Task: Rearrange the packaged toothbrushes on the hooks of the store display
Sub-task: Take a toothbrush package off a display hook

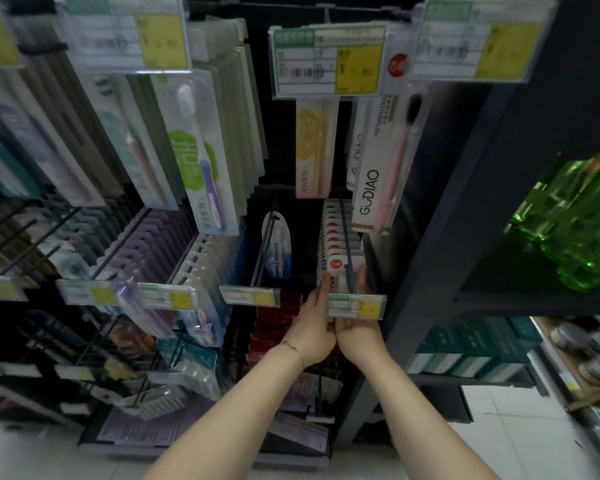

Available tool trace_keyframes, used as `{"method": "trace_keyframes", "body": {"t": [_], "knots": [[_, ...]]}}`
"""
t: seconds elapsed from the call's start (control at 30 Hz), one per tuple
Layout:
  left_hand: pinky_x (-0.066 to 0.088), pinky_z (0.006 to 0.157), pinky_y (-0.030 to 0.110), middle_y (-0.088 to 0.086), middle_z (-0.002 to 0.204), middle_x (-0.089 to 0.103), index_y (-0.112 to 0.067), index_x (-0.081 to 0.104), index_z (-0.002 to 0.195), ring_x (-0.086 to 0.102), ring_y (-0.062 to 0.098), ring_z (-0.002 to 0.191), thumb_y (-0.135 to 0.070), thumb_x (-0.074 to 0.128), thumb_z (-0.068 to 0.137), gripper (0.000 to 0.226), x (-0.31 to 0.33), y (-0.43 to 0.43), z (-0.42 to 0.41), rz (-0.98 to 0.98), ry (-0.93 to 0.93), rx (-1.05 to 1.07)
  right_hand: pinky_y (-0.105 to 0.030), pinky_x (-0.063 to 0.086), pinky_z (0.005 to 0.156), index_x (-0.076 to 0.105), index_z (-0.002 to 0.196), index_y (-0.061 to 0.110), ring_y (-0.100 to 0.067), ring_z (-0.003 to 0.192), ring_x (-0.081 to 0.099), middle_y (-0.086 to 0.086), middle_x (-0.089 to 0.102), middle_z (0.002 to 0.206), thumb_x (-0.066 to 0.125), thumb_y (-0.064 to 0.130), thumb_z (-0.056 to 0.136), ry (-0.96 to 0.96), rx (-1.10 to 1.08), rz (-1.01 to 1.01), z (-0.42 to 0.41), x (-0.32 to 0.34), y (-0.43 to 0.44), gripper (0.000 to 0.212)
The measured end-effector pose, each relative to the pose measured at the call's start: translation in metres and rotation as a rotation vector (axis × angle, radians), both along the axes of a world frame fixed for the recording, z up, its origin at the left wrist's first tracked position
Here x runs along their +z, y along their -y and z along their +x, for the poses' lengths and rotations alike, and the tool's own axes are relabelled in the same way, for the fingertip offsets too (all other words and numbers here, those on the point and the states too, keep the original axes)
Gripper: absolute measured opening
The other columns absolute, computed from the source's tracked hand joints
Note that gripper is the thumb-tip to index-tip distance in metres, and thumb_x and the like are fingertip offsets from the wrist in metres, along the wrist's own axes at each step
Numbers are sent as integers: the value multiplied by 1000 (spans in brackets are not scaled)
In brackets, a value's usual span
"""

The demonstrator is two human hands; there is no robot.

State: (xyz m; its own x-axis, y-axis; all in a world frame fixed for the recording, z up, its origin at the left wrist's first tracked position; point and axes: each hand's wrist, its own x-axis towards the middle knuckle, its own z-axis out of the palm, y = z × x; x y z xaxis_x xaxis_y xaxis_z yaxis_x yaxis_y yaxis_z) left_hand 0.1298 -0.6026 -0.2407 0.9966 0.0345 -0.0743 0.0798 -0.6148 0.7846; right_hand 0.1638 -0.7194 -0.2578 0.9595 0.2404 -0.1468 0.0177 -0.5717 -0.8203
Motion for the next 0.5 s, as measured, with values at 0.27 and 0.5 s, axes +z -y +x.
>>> {"method": "trace_keyframes", "body": {"t": [0.27,0.5], "knots": [[36,116,36,0,153,33,-28,23,155,38,18,139,-16,54,95,69,-10,-15,-29,106,30,72,-11,27,102,37,148,12,-12,124,41,-2,43,140,57,11,94,233,-90,-25,-29,0,4,57],[48,96,44,1,134,50,-23,41,142,53,22,120,-23,50,93,50,-18,-40,-69,366,5,188,-43,47,96,46,138,9,-30,119,49,-12,51,134,55,26,89,406,94,-402,-47,-5,-6,52]]}}
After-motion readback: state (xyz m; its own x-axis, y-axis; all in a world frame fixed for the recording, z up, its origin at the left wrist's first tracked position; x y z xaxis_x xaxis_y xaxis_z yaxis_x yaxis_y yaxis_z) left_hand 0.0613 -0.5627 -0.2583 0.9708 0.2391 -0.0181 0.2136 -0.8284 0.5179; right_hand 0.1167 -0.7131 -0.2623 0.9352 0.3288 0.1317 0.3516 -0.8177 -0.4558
